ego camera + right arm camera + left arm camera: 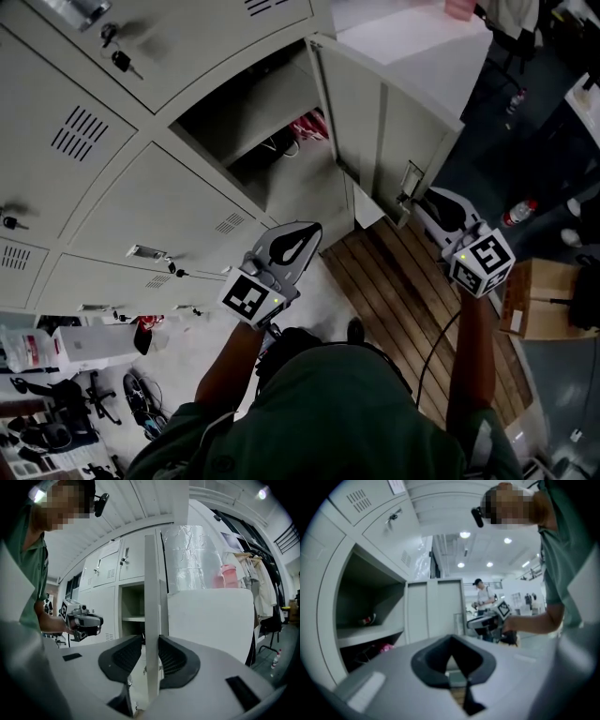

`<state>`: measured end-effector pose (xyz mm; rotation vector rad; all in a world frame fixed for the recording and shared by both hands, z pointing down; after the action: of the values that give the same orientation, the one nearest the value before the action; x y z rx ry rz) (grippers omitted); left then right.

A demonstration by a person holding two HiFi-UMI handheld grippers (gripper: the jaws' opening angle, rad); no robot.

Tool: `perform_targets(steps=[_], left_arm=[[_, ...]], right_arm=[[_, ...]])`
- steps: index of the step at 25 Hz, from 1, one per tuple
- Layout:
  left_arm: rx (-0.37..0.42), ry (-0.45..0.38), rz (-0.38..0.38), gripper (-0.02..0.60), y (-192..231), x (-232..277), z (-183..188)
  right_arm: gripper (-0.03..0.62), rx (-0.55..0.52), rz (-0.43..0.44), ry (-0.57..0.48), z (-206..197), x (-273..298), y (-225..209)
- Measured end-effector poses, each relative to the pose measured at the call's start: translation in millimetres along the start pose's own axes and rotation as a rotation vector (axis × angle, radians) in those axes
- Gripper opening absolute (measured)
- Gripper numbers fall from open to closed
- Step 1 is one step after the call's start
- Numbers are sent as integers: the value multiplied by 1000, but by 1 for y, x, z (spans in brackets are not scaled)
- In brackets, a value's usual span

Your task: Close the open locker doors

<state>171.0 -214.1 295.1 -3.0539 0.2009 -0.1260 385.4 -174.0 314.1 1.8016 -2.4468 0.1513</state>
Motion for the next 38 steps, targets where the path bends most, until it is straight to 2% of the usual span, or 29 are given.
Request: perform_targets(steps=[4,15,23,30,32,38], left_arm=[[-5,-2,24,0,4,-10,-3],[-36,-5,135,0,23,-64,-18],[-59,-4,237,0,43,-123,-32],[-94,16,336,0,61,-176,-42],[-103,24,363,0,66,-192,-45],[-72,6,413,0,76,-239,-56]], right_arm=[[94,-2,47,4,2,5,22],[114,-22,164,-1,9,35,96],[105,-71,279,-19,19,92,155],[97,-156,352,15,20,156,188],[97,-186,352,36,19,176,190],[97,-234,262,18,21,222,182]])
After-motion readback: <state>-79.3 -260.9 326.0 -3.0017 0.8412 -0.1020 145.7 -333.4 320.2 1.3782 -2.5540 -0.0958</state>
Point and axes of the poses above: the fingertips, and each gripper's own axes: x forward along the fingers, y to its left, z out of its top, the point moved 3 cm from there along -x, backward along the fingers, and after that the axes turned 5 degrees about -z, right-handed, at the moved point
